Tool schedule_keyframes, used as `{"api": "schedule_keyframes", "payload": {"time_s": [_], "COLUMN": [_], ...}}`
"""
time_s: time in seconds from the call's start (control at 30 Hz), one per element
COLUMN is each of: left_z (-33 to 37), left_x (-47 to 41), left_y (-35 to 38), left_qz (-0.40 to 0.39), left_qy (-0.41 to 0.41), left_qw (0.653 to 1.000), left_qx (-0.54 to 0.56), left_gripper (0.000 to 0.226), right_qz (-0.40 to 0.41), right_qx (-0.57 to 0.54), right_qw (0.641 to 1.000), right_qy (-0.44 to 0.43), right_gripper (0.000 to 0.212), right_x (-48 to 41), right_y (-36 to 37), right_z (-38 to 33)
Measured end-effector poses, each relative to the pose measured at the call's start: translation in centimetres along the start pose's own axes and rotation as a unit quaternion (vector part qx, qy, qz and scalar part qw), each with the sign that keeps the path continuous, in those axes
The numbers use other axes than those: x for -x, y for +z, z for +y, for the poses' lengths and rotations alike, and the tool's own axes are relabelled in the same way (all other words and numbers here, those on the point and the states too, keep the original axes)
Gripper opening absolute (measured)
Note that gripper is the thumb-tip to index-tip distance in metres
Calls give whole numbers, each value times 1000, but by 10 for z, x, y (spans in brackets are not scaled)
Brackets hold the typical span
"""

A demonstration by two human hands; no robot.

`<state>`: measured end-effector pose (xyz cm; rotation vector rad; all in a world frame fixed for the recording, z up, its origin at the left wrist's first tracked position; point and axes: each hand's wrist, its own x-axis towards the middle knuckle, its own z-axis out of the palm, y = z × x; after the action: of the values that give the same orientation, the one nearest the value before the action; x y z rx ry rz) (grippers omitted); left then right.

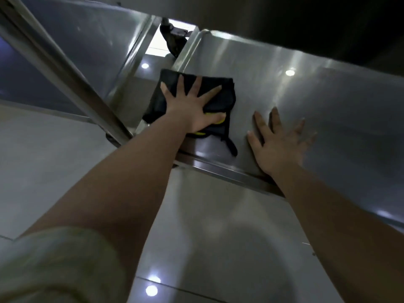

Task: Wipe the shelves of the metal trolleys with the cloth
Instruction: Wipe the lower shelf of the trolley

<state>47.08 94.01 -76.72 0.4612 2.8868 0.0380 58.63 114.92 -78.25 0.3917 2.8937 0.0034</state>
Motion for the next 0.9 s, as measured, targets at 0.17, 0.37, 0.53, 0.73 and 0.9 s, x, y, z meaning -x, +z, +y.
{"api": "schedule_keyframes", "payload": {"time_s": [0.17, 0.37, 0.53, 0.73, 0.9], "left_z": [37, 45, -27, -17, -13], "left_x": [-25, 12, 20, 38, 41], "left_y": [-9, 10, 5, 6, 10], "left_qz": [-29, 22, -5, -1, 27], "left_qy": [-6, 56, -21, -31, -39], "left_qw": [1000, 998, 999, 999, 998], "left_qx": [-4, -4, -23, -21, -40], "left_gripper": [80, 76, 80, 82, 81], "right_qz": [-4, -4, -18, -38, -14], "right_qx": [-3, -8, -6, -4, -35], "right_qw": [1000, 1000, 1000, 988, 999], "right_qy": [8, -1, -8, -153, -12], "right_gripper": [60, 67, 72, 75, 69], "right_x": [-5, -4, -4, 33, 98], "right_y": [0, -1, -4, -3, 20], "right_z": [-1, 5, 4, 85, 202]}}
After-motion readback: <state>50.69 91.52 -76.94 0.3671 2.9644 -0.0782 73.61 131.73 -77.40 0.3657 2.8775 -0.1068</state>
